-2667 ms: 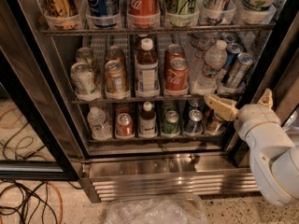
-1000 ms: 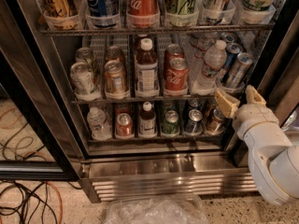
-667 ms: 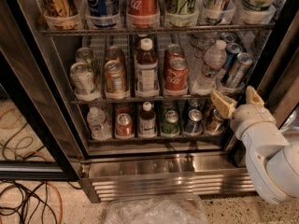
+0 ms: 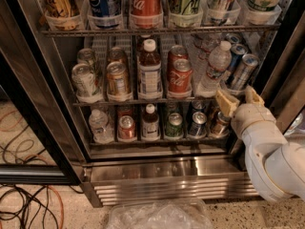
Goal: Pick redbull can from middle shelf of fridge
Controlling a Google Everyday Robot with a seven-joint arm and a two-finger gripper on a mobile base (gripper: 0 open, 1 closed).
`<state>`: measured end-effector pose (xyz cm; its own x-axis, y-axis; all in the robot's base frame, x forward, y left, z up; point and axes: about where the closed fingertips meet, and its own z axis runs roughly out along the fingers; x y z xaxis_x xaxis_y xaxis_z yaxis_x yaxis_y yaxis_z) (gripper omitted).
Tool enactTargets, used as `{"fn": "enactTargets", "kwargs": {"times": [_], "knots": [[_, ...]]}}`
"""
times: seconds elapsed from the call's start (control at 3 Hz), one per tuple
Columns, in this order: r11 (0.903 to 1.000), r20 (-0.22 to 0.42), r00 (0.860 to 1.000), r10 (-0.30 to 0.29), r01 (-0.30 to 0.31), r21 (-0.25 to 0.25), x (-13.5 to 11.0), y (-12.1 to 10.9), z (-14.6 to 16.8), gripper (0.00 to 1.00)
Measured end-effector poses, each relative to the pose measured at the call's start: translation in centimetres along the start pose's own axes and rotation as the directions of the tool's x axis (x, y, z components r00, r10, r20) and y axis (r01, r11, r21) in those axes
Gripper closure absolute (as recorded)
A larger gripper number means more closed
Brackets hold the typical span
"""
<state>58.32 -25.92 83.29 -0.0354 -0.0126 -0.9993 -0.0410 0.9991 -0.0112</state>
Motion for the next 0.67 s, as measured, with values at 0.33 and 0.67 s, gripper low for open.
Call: {"fn": "enactTargets", "kwargs": {"times": [0.33,0.67], "knots": [[0.9995,0.011,1.0,0.021,-0.022,0.025,-0.3,-0.8,1.0,0.4],[0.9956,0.035,0.998,0.056,-0.059,0.073,-0.9,-2.3,3.4,0.41]]}}
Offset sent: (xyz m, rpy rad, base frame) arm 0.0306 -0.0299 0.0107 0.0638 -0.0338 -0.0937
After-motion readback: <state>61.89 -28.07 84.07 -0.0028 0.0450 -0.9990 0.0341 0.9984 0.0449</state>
